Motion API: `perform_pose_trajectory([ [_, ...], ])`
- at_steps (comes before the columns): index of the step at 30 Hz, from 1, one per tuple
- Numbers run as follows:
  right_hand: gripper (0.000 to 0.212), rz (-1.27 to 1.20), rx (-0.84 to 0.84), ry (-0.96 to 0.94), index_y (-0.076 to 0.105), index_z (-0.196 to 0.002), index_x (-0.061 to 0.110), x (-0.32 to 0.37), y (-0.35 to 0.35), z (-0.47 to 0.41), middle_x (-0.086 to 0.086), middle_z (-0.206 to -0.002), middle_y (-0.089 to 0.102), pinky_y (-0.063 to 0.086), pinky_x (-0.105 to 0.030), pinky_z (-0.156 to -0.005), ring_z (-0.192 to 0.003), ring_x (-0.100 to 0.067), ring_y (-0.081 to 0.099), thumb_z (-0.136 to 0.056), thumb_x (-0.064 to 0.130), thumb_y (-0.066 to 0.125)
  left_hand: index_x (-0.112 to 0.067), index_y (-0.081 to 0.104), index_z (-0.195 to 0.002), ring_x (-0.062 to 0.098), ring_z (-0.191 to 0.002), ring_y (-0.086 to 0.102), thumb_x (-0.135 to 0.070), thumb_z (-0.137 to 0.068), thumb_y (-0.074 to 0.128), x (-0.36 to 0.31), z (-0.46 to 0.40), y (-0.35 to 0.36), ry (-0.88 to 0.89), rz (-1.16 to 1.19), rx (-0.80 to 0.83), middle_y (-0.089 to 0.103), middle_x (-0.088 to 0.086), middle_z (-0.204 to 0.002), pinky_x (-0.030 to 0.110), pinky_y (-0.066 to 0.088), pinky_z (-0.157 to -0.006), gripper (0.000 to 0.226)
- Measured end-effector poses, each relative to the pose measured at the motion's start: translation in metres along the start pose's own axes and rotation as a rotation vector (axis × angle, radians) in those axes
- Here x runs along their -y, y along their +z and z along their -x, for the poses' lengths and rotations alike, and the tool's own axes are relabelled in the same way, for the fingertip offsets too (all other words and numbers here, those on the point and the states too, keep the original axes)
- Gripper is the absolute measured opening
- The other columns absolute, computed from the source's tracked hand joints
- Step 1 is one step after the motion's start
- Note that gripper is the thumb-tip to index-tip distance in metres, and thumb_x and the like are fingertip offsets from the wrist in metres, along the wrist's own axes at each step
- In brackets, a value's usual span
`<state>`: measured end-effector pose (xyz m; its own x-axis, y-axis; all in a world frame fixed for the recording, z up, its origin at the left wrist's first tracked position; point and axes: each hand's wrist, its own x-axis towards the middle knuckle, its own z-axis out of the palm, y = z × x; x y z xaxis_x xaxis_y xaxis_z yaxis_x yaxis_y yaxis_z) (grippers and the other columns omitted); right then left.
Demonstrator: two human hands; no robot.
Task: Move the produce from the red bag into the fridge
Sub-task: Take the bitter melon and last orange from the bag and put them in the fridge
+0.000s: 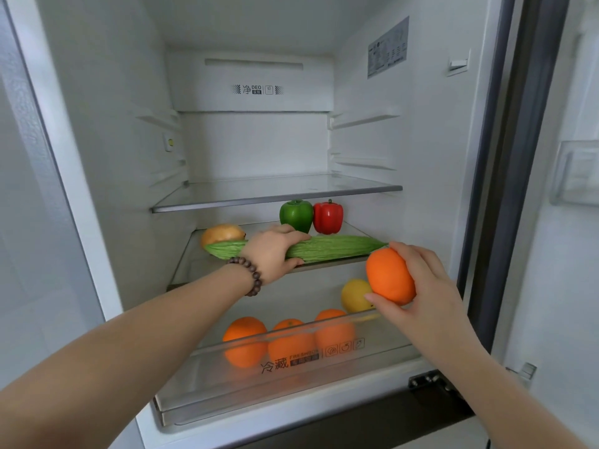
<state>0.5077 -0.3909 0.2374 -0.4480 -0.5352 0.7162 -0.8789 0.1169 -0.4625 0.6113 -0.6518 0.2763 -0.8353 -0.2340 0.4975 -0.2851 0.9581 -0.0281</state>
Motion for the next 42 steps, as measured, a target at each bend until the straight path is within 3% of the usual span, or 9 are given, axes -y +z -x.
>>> perform_pose_trajectory([
  [3,0.078,0.0,0.015,-0.003,0.033,-0.134,0.038,0.0,0.006,-0.004,0.011,-0.135,0.034,0.038,-0.022,-0.082,-0.108,-0.008,0.042,-0.068,0.049,0.072,-0.03,0.047,-0.134,0.02,-0.119,0.047,-0.038,-0.084,0.063,0.0,-0.009,0.006,-0.032,-0.022,-0.006,0.052,-0.002,-0.128,0.041,0.042,-0.096,0.052],
  [8,0.079,-0.01,0.025,0.005,0.031,-0.134,0.042,-0.005,0.011,-0.007,0.019,-0.13,0.032,0.03,-0.007,-0.076,-0.106,-0.005,0.041,-0.068,0.046,0.074,-0.03,0.047,-0.132,0.021,-0.117,0.047,-0.037,-0.085,0.061,0.007,-0.031,0.022,-0.095,-0.051,0.0,0.052,-0.002,-0.123,0.042,0.041,-0.095,0.049],
  [15,0.079,-0.013,0.008,0.03,0.032,-0.134,0.042,-0.012,0.009,-0.009,0.023,-0.125,0.029,0.03,-0.007,-0.076,-0.104,-0.004,0.041,-0.068,0.046,0.074,-0.031,0.046,-0.13,0.023,-0.114,0.047,-0.035,-0.085,0.061,0.025,-0.056,0.032,-0.153,-0.038,0.068,0.051,0.0,-0.121,0.039,0.038,-0.092,0.048],
  [19,0.078,-0.027,0.017,0.011,0.03,-0.133,0.046,-0.007,0.01,-0.008,0.024,-0.124,0.029,0.03,-0.006,-0.075,-0.103,-0.003,0.041,-0.068,0.045,0.074,-0.03,0.04,-0.139,0.025,-0.122,0.047,-0.038,-0.087,0.058,0.028,-0.054,0.031,-0.141,-0.02,0.096,0.05,0.002,-0.135,0.037,0.038,-0.1,0.056],
  [22,0.077,-0.026,0.018,-0.026,0.032,-0.132,0.045,-0.002,0.011,-0.009,0.024,-0.124,0.03,0.029,-0.006,-0.076,-0.103,-0.003,0.041,-0.068,0.043,0.076,-0.027,0.029,-0.145,0.024,-0.134,0.036,-0.047,-0.089,0.051,0.025,-0.042,0.025,-0.13,-0.044,0.117,0.035,0.004,-0.149,0.035,0.029,-0.111,0.064],
  [27,0.076,-0.046,0.052,-0.063,0.035,-0.135,0.037,0.005,0.016,-0.017,0.012,-0.134,0.036,0.03,-0.008,-0.082,-0.109,-0.003,0.039,-0.071,0.039,0.075,-0.024,0.018,-0.149,0.021,-0.142,0.022,-0.052,-0.09,0.045,0.01,-0.011,0.003,-0.174,-0.017,0.081,0.023,0.005,-0.155,0.037,0.021,-0.115,0.071],
  [30,0.075,-0.083,0.107,-0.103,0.034,-0.133,0.043,0.012,0.021,-0.026,0.011,-0.135,0.037,0.034,-0.016,-0.085,-0.11,-0.006,0.042,-0.071,0.033,0.076,-0.021,0.02,-0.148,0.022,-0.141,0.023,-0.054,-0.09,0.043,-0.006,0.013,-0.019,-0.183,-0.039,0.035,0.022,0.006,-0.155,0.037,0.021,-0.115,0.071],
  [35,0.066,-0.054,0.294,-0.154,0.049,-0.124,0.037,0.014,0.026,-0.046,0.004,-0.13,0.04,0.036,-0.024,-0.093,-0.113,-0.015,0.044,-0.067,0.023,0.081,-0.021,0.021,-0.148,0.02,-0.142,0.022,-0.061,-0.088,0.039,-0.028,0.058,-0.055,-0.228,-0.073,0.044,0.023,0.005,-0.155,0.041,0.021,-0.115,0.075],
  [42,0.045,0.06,0.647,-0.006,0.053,-0.119,0.045,-0.008,0.015,-0.076,0.001,-0.129,0.045,0.043,-0.034,-0.094,-0.11,-0.019,0.048,-0.083,0.018,0.054,-0.024,0.021,-0.148,0.018,-0.142,0.02,-0.067,-0.082,0.031,-0.059,0.11,-0.077,-0.266,-0.091,-0.042,0.025,0.003,-0.154,0.035,0.017,-0.116,0.079],
])
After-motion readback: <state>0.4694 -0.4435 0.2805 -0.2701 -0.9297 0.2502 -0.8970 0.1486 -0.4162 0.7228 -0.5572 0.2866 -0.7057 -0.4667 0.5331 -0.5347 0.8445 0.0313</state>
